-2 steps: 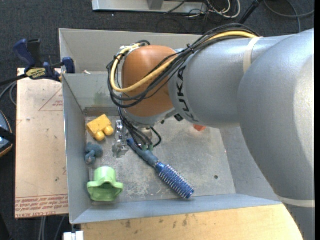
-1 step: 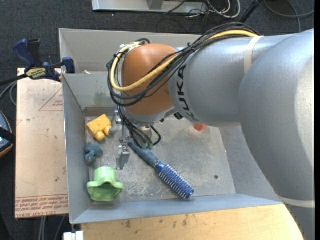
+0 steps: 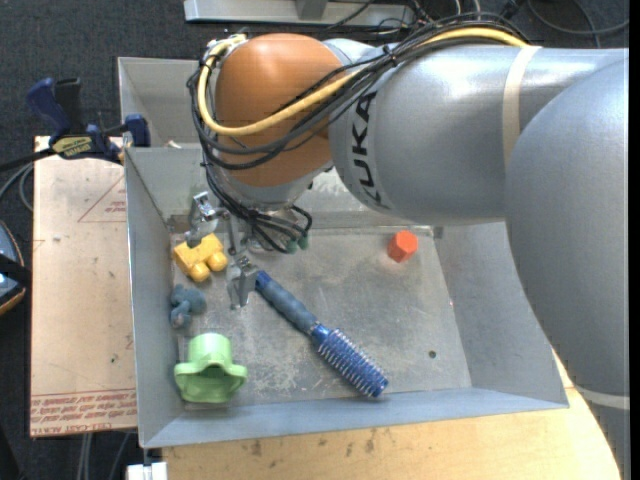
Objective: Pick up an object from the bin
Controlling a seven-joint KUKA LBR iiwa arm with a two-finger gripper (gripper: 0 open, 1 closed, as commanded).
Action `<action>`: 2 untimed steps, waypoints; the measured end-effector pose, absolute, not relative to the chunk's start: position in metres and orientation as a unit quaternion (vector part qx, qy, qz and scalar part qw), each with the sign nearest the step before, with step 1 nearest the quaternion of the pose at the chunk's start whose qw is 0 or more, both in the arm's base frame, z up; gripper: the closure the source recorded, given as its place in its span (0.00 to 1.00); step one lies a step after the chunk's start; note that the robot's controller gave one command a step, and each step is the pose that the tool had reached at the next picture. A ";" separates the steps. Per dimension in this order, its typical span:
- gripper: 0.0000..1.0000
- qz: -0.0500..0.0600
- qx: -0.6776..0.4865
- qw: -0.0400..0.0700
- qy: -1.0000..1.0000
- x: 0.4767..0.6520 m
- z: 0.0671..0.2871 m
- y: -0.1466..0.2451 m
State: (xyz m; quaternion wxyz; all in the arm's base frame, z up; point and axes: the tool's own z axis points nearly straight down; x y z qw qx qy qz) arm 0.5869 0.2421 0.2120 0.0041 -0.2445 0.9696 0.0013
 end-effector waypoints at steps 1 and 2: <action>0.00 0.000 -0.243 -0.003 0.970 0.623 0.112 0.191; 0.00 0.002 -0.245 0.005 0.970 0.582 0.074 0.247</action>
Offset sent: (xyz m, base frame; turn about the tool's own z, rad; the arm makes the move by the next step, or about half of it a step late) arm 0.0368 -0.0477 -0.0944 -0.0044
